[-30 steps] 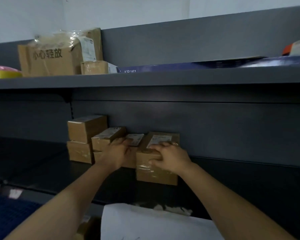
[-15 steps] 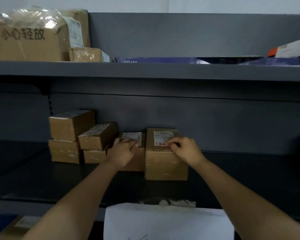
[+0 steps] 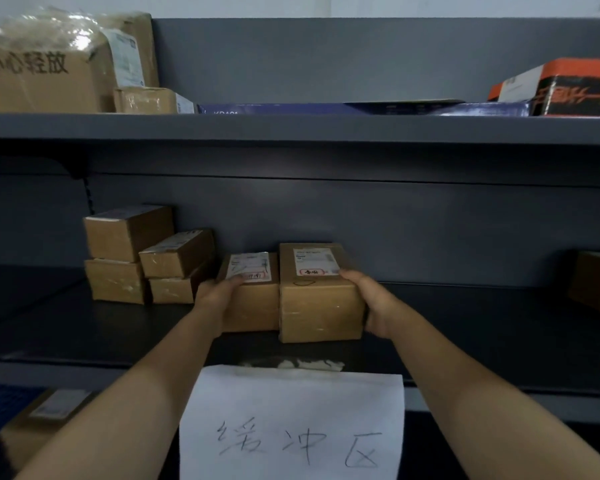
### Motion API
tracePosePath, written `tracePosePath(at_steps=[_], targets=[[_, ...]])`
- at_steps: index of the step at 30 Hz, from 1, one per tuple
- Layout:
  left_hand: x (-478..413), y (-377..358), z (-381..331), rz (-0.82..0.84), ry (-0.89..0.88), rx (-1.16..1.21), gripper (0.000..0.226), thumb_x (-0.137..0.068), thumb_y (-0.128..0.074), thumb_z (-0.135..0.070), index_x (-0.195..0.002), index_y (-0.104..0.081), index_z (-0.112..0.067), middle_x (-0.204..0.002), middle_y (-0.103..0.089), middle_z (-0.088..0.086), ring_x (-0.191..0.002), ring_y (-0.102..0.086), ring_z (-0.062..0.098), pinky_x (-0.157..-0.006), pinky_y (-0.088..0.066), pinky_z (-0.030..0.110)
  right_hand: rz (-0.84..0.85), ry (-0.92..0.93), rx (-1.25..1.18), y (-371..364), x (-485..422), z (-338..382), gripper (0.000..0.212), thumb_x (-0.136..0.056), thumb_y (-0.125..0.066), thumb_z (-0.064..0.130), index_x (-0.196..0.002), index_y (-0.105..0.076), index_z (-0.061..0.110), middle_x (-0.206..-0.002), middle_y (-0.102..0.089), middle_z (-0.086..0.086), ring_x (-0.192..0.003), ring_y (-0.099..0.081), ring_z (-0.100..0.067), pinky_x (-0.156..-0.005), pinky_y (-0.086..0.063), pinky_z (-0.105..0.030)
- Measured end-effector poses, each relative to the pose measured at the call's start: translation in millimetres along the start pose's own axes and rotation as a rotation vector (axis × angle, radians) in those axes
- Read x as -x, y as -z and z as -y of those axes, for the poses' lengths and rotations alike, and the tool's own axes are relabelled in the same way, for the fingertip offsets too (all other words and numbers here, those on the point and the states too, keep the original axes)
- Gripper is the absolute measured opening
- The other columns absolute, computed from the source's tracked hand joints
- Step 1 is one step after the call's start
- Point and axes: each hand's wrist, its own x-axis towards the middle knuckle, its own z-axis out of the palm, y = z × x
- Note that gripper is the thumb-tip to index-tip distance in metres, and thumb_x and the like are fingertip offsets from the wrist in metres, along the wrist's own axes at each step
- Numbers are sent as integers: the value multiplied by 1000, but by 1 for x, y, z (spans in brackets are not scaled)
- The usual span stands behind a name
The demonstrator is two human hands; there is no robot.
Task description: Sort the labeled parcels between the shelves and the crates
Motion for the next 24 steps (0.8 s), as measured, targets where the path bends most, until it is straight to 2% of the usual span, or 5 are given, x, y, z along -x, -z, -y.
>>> tracePosePath(at_steps=[5, 10, 16, 20, 24], targets=[[26, -4, 5, 0, -48, 149, 55, -87, -61, -32, -137, -40, -26, -136, -46, 8, -122, -43, 31, -107, -34, 49, 109, 94, -101, 17, 0, -14, 46, -82, -70, 42, -121, -59, 22, -115, -68, -14, -107, -63, -29, -99, -48, -48], [58, -12, 10, 33, -126, 264, 53, -89, -56, -31, -138, -36, -38, -124, -46, -1, -109, -46, 24, -92, -44, 46, 159, 165, -171, 42, 25, -27, 41, -85, -67, 36, -123, -56, 26, -120, -64, -7, -110, -60, -24, -96, -49, -42], [98, -50, 4, 246, -223, 273, 56, -86, -62, -33, -137, -39, -40, -133, -50, 0, -117, -50, 23, -98, -45, 50, -18, 231, -223, 91, 85, -40, 40, -86, -61, 40, -124, -54, 34, -126, -58, -2, -116, -53, -24, -99, -39, -52], [143, -85, 10, 535, -173, 254, 50, -87, -60, -37, -131, -38, -43, -118, -59, -4, -107, -57, 16, -87, -49, 40, -174, 285, -322, 131, 148, -55, 41, -88, -60, 36, -128, -52, 29, -125, -58, -7, -110, -56, -26, -83, -52, -46], [194, -127, 33, 721, -90, 213, 46, -86, -61, -38, -126, -39, -39, -114, -60, 0, -103, -59, 20, -77, -51, 40, -396, 265, -401, 174, 220, -86, 39, -85, -62, 42, -120, -53, 28, -119, -59, -8, -108, -56, -28, -91, -50, -49]])
